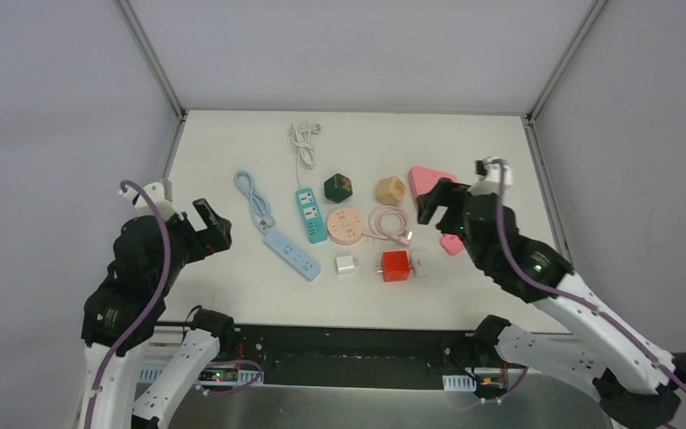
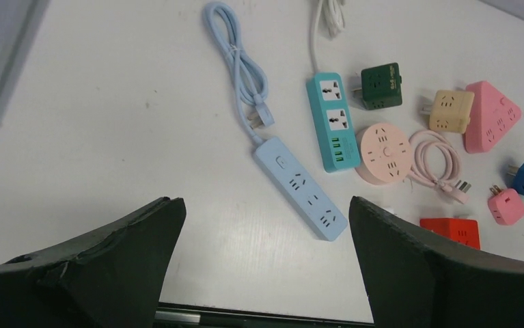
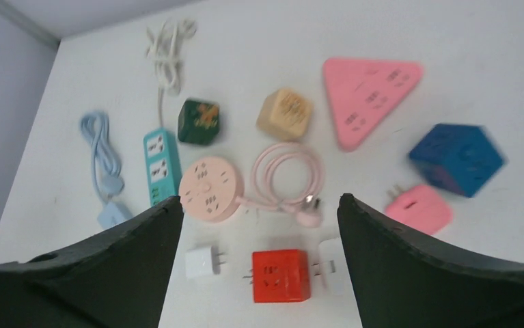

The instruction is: Pull the plug off the socket

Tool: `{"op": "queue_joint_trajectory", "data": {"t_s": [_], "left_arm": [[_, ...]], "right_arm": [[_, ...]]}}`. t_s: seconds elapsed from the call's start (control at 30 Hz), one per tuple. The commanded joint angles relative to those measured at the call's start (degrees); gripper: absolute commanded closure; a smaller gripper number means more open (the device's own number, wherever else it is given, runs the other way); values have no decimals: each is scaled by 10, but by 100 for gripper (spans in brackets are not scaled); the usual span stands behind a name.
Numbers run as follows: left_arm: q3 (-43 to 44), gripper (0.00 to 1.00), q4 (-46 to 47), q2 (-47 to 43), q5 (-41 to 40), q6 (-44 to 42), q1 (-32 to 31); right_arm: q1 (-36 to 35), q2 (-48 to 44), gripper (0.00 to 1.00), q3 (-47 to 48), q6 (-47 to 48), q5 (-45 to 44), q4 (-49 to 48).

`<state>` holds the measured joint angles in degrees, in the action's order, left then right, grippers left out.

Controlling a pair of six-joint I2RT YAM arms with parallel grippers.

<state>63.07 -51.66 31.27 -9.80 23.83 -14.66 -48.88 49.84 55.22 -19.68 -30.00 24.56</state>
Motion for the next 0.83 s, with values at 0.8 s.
{"op": "queue_joint_trajectory", "data": {"t_s": [0.8], "left_arm": [[226,0,-128,-28,-179,-105,-4]], "right_arm": [[-4,-228,0,364,93,-366,364]]}}
